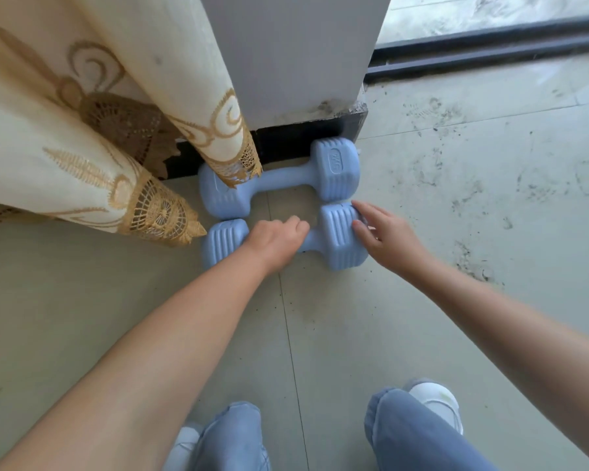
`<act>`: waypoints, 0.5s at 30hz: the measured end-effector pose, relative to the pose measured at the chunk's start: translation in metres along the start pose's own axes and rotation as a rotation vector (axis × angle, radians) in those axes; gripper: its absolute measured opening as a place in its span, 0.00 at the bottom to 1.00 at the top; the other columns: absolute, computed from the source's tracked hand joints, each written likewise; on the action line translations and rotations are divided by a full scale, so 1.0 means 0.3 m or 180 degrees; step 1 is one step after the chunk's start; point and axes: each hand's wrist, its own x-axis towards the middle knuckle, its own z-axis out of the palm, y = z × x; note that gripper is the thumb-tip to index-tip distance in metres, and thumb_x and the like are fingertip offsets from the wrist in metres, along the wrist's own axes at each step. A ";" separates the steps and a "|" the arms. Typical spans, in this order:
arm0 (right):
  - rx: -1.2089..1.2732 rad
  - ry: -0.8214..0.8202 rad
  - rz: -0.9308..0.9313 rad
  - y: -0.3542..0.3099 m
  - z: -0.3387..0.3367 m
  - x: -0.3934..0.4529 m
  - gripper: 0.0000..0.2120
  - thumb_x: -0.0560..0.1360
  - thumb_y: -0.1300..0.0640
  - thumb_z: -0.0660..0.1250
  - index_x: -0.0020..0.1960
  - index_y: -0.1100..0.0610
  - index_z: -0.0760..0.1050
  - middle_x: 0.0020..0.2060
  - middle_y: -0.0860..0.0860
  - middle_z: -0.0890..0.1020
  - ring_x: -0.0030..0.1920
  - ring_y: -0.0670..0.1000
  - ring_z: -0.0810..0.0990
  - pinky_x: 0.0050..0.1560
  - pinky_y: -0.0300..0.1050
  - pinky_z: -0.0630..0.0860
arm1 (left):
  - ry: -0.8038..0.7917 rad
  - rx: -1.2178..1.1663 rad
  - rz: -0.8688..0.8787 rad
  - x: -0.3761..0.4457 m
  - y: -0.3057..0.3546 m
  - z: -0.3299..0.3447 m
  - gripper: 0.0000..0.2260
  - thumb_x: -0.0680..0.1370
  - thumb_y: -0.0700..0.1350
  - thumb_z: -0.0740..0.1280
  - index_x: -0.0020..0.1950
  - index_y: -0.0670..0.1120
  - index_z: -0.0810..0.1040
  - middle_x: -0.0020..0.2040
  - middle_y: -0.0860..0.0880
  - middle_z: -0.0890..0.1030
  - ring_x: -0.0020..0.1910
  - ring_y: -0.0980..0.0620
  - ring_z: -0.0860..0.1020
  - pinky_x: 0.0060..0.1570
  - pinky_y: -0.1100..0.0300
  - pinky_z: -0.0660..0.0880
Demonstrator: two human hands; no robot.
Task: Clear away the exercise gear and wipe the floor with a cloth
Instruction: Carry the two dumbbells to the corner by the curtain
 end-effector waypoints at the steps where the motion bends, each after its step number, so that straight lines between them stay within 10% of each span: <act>1: -0.0008 0.0010 0.0059 -0.002 -0.003 0.007 0.20 0.79 0.60 0.59 0.70 0.60 0.65 0.68 0.55 0.72 0.61 0.57 0.76 0.63 0.43 0.67 | 0.0016 -0.0005 0.0003 0.003 0.001 -0.003 0.16 0.78 0.37 0.58 0.66 0.40 0.64 0.63 0.42 0.69 0.58 0.41 0.76 0.46 0.50 0.72; 10: -0.0251 0.0115 0.0181 -0.014 0.025 0.016 0.19 0.80 0.58 0.57 0.69 0.62 0.66 0.66 0.57 0.73 0.63 0.56 0.73 0.59 0.37 0.63 | 0.0018 -0.0009 0.0043 -0.006 0.001 0.003 0.15 0.78 0.34 0.58 0.65 0.38 0.65 0.62 0.41 0.71 0.57 0.41 0.76 0.45 0.51 0.72; 13: -0.0513 -0.0149 0.0213 -0.036 0.018 0.005 0.21 0.81 0.57 0.53 0.73 0.61 0.60 0.71 0.55 0.67 0.68 0.56 0.68 0.64 0.43 0.64 | 0.0526 -0.0092 -0.0015 -0.038 0.007 -0.016 0.19 0.72 0.40 0.71 0.60 0.38 0.73 0.54 0.41 0.77 0.51 0.43 0.79 0.39 0.57 0.72; 15: -0.0810 -0.0425 0.0338 -0.068 -0.010 -0.013 0.23 0.81 0.55 0.51 0.74 0.61 0.55 0.74 0.55 0.61 0.71 0.56 0.63 0.67 0.46 0.62 | 0.0185 -0.0283 -0.0224 -0.082 0.001 -0.041 0.26 0.76 0.49 0.67 0.69 0.39 0.64 0.63 0.41 0.71 0.62 0.42 0.71 0.56 0.53 0.70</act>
